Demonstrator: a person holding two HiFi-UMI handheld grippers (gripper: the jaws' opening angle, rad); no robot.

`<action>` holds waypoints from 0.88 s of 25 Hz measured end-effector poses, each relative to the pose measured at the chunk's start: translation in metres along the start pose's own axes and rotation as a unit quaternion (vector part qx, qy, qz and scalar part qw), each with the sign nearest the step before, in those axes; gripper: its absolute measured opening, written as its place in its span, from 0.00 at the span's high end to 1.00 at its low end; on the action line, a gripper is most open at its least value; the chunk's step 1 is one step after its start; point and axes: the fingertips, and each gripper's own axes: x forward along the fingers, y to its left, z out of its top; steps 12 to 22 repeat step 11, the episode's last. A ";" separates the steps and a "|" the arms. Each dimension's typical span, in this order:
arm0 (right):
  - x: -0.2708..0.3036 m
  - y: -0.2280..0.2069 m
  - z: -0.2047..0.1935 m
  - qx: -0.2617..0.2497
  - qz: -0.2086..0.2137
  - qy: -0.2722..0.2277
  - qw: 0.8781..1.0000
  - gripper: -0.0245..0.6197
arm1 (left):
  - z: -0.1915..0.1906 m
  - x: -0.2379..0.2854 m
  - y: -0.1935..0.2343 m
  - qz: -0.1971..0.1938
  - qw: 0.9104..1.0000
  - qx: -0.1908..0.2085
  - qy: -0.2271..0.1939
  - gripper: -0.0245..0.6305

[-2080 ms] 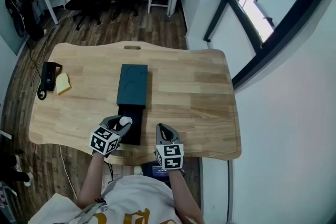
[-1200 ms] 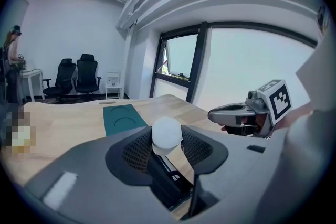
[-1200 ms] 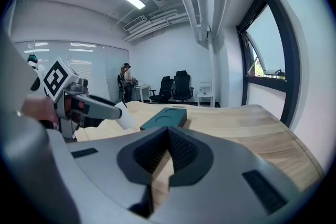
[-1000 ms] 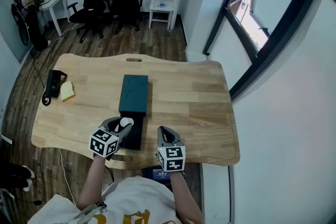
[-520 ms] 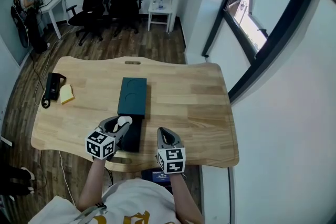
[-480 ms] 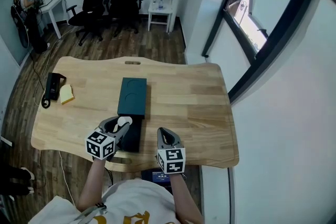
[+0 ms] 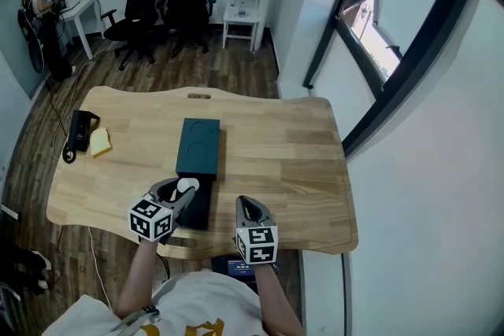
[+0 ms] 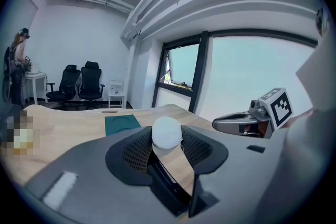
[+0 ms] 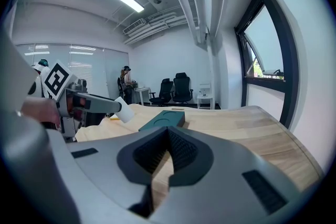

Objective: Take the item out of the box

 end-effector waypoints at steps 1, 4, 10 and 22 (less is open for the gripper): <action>0.000 0.000 0.000 0.000 0.000 0.000 1.000 0.95 | 0.000 0.000 0.000 0.000 1.000 0.000 0.000 0.70; -0.002 -0.002 0.001 0.001 -0.001 -0.002 1.000 0.95 | -0.001 0.000 -0.003 -0.003 1.000 0.001 0.000 0.70; -0.004 -0.006 -0.002 0.003 -0.002 -0.003 1.000 0.95 | -0.003 0.001 -0.006 -0.002 1.000 0.003 0.001 0.70; -0.004 -0.006 -0.002 0.003 -0.002 -0.003 1.000 0.95 | -0.003 0.001 -0.006 -0.001 1.000 0.003 0.002 0.70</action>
